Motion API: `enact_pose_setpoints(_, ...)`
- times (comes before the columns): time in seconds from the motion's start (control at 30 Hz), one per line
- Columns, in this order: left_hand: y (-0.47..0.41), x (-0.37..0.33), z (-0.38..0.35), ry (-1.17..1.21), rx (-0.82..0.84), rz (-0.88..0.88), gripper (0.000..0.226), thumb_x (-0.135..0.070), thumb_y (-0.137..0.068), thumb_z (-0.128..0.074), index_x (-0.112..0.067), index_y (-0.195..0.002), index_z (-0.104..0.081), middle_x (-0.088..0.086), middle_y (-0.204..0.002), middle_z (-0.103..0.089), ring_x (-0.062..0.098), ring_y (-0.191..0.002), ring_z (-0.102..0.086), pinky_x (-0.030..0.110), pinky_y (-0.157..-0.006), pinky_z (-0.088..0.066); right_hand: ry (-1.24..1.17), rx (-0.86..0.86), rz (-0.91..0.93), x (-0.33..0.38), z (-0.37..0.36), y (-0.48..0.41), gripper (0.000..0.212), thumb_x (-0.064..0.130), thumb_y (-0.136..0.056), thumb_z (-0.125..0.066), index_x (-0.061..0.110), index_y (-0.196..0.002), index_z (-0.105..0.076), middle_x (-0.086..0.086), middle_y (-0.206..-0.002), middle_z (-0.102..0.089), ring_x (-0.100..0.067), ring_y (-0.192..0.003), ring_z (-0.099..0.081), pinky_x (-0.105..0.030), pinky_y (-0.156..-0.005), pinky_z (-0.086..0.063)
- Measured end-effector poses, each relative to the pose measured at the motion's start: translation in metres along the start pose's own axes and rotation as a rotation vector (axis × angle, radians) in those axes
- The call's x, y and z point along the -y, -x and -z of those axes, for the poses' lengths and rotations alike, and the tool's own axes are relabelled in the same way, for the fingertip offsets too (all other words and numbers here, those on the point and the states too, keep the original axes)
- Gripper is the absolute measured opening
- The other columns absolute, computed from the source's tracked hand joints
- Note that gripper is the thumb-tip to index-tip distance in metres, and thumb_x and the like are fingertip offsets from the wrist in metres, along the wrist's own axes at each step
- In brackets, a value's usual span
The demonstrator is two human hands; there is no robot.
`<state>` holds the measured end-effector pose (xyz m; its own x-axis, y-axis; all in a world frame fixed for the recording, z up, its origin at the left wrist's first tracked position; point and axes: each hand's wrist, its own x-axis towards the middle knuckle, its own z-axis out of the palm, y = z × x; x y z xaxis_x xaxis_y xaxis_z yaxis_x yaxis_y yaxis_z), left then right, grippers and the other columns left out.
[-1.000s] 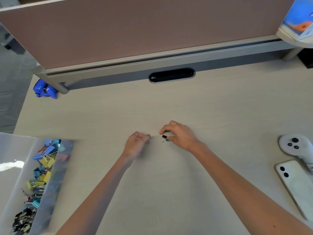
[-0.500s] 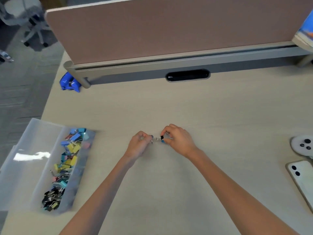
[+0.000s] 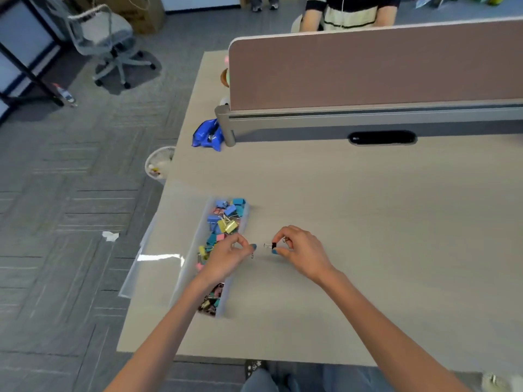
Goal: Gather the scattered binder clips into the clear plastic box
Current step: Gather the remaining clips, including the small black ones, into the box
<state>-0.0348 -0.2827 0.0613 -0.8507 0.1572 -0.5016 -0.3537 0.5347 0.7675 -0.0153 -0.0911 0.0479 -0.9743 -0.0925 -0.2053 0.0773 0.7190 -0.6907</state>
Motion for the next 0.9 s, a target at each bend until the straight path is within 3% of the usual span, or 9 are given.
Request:
enact_pose_setpoints(0.07,0.008,0.014,0.021,-0.022,0.015,-0.033,0.015,-0.026,-0.086,-0.064,-0.014,-0.081,-0.057,-0.004,-0.083,-0.062,0.015,-0.074,-0.056,0.025,-0.06,-0.04,-0.002,-0.006,-0.016,0.02,-0.017,0.003,0.013,0.02,-0.083,-0.066,0.023,-0.096,-0.066,0.016,-0.069,-0.039,0.002,-0.061,-0.04,-0.026,-0.06,-0.029)
enact_pose_setpoints(0.13,0.016,0.027,0.041,-0.043,0.029,-0.037,0.01,-0.023,-0.086,-0.064,-0.014,-0.085,-0.06,0.004,-0.114,-0.066,0.026,-0.099,-0.062,0.032,-0.083,-0.049,-0.008,0.002,-0.017,0.038,-0.036,0.007,0.013,0.022,-0.083,-0.067,0.023,-0.096,-0.066,0.016,-0.068,-0.038,0.002,-0.06,-0.039,-0.026,-0.059,-0.029)
enact_pose_setpoints(0.17,0.02,0.032,0.05,-0.042,0.043,-0.045,0.01,-0.021,-0.087,-0.064,-0.012,-0.086,-0.061,0.009,-0.102,-0.068,0.028,-0.087,-0.063,0.03,-0.079,-0.05,-0.011,0.005,-0.016,0.047,-0.044,0.009,0.012,0.023,-0.084,-0.068,0.023,-0.096,-0.066,0.017,-0.067,-0.038,0.002,-0.06,-0.039,-0.025,-0.058,-0.029)
enact_pose_setpoints(0.23,0.026,0.044,0.064,-0.076,0.068,-0.073,0.01,-0.02,-0.086,-0.065,-0.012,-0.084,-0.06,-0.001,-0.069,-0.06,0.017,-0.062,-0.052,0.022,-0.06,-0.04,-0.011,0.009,-0.015,0.061,-0.06,0.014,0.012,0.024,-0.084,-0.068,0.023,-0.096,-0.067,0.017,-0.065,-0.037,0.003,-0.059,-0.038,-0.018,-0.055,-0.029)
enact_pose_setpoints(0.37,0.03,0.072,0.084,-0.211,0.1,-0.11,0.011,-0.022,-0.082,-0.069,-0.017,-0.08,-0.06,0.003,-0.077,-0.063,0.015,-0.067,-0.056,0.029,-0.066,-0.041,0.002,0.038,-0.015,0.08,-0.085,0.023,0.011,0.023,-0.084,-0.069,0.022,-0.095,-0.067,0.019,-0.063,-0.035,0.004,-0.057,-0.036,-0.015,-0.055,-0.028)
enact_pose_setpoints(0.47,0.037,0.087,0.091,-0.375,0.137,-0.161,0.012,-0.028,-0.082,-0.069,-0.02,-0.08,-0.06,-0.001,-0.069,-0.062,0.013,-0.057,-0.053,0.029,-0.06,-0.041,0.047,0.092,-0.023,0.088,-0.099,0.029,0.013,0.026,-0.083,-0.07,0.023,-0.096,-0.067,0.017,-0.067,-0.043,0.001,-0.059,-0.04,-0.026,-0.059,-0.034)
enact_pose_setpoints(0.6,0.044,0.098,0.093,-0.666,0.157,-0.234,0.014,-0.032,-0.084,-0.066,-0.02,-0.09,-0.061,-0.009,-0.067,-0.053,0.013,-0.061,-0.051,0.027,-0.052,-0.033,0.179,0.161,-0.021,0.095,-0.117,0.038,0.018,0.028,-0.085,-0.067,0.023,-0.103,-0.066,0.004,-0.097,-0.063,-0.011,-0.081,-0.054,-0.028,-0.07,-0.04)
enact_pose_setpoints(0.73,0.047,0.108,0.094,-0.778,0.129,-0.279,0.013,-0.033,-0.085,-0.063,-0.023,-0.092,-0.057,-0.004,-0.074,-0.056,0.018,-0.067,-0.052,0.029,-0.054,-0.031,0.266,0.185,-0.025,0.097,-0.131,0.043,0.022,0.025,-0.088,-0.063,0.021,-0.109,-0.066,0.001,-0.116,-0.065,-0.02,-0.101,-0.061,-0.034,-0.083,-0.048)
enact_pose_setpoints(0.9,0.047,0.114,0.098,-0.759,0.105,-0.291,0.012,-0.031,-0.086,-0.064,-0.024,-0.095,-0.063,-0.005,-0.077,-0.056,0.017,-0.07,-0.052,0.028,-0.058,-0.034,0.205,0.193,-0.077,0.099,-0.137,0.042,0.017,0.021,-0.087,-0.065,0.018,-0.104,-0.063,-0.004,-0.11,-0.064,-0.019,-0.09,-0.059,-0.032,-0.076,-0.047)
